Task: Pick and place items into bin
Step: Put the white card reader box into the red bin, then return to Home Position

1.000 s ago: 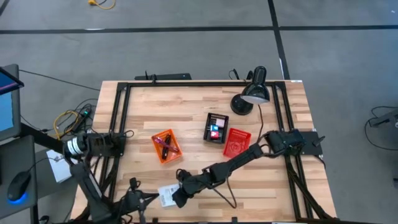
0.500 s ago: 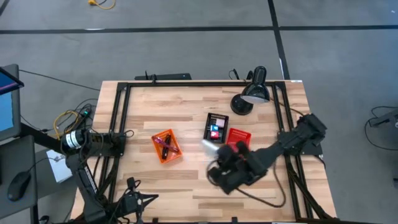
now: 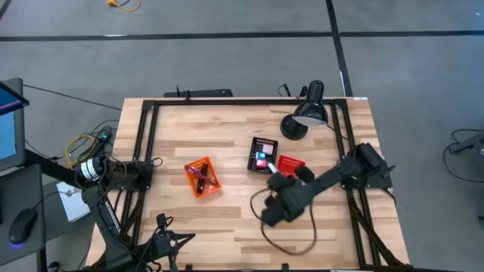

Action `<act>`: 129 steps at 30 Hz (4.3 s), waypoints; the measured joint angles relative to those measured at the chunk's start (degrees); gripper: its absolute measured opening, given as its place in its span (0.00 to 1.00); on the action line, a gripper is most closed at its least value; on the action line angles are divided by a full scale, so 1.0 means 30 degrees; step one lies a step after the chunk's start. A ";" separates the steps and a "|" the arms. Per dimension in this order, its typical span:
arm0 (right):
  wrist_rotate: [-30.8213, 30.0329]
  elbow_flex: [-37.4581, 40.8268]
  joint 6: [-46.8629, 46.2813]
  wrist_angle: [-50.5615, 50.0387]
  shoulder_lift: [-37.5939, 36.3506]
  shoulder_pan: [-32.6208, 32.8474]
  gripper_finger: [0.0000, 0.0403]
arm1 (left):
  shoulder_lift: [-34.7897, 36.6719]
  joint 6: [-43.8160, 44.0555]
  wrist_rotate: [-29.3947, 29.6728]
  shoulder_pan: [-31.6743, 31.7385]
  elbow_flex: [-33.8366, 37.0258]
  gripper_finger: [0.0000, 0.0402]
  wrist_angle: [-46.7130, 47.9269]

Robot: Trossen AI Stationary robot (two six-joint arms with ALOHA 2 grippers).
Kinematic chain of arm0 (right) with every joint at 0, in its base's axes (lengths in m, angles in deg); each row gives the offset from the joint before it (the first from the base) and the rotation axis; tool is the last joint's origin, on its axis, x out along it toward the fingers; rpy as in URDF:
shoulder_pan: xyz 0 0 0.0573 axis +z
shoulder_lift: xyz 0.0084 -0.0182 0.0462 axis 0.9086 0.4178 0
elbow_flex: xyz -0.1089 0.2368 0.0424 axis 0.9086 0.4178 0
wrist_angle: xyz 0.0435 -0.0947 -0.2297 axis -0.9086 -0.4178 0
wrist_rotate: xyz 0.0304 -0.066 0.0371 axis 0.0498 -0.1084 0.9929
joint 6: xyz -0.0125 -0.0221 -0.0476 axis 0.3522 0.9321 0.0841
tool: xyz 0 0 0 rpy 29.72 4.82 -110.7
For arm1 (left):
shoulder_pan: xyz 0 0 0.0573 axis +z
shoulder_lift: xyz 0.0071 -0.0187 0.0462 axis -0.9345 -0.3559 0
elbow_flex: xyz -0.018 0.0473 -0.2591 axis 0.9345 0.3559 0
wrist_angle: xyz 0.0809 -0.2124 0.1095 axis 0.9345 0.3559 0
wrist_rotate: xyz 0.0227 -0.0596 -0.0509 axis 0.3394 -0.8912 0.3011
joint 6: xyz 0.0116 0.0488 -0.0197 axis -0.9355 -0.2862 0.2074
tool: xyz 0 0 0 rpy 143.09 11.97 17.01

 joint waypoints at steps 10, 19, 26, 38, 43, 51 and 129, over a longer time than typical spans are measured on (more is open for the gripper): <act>0.5012 0.2090 0.1563 -0.0136 0.0374 -0.3178 0.11 | -0.0240 0.0070 -0.0895 0.0016 0.0000 0.00 0.0081; 0.4754 0.3774 0.3956 -0.0212 0.0313 -0.4106 0.11 | -0.0240 -0.0066 -0.0975 0.0191 0.0000 0.00 0.0078; 0.4812 0.4661 0.5195 0.0239 0.0403 -0.4358 0.14 | -0.0240 -0.0131 -0.0975 0.0191 0.0000 0.00 0.0077; 0.5139 0.4561 0.5647 0.0279 0.0403 -0.4704 0.32 | -0.0240 0.0013 -0.0986 0.0199 0.0000 0.00 0.0008; 0.5316 0.4547 0.5606 0.0665 0.0403 -0.4969 0.40 | -0.0240 0.0022 -0.0989 0.0199 0.0000 0.00 0.0007; 0.7413 0.2999 0.6776 0.0428 0.0403 -0.4965 0.44 | -0.0240 0.0007 -0.0990 0.0387 0.0000 0.00 0.0007; -0.3078 2.4640 2.5495 3.7399 -2.5715 0.5220 0.41 | 2.7133 -3.2653 -1.5879 1.0974 1.5671 0.00 -2.0785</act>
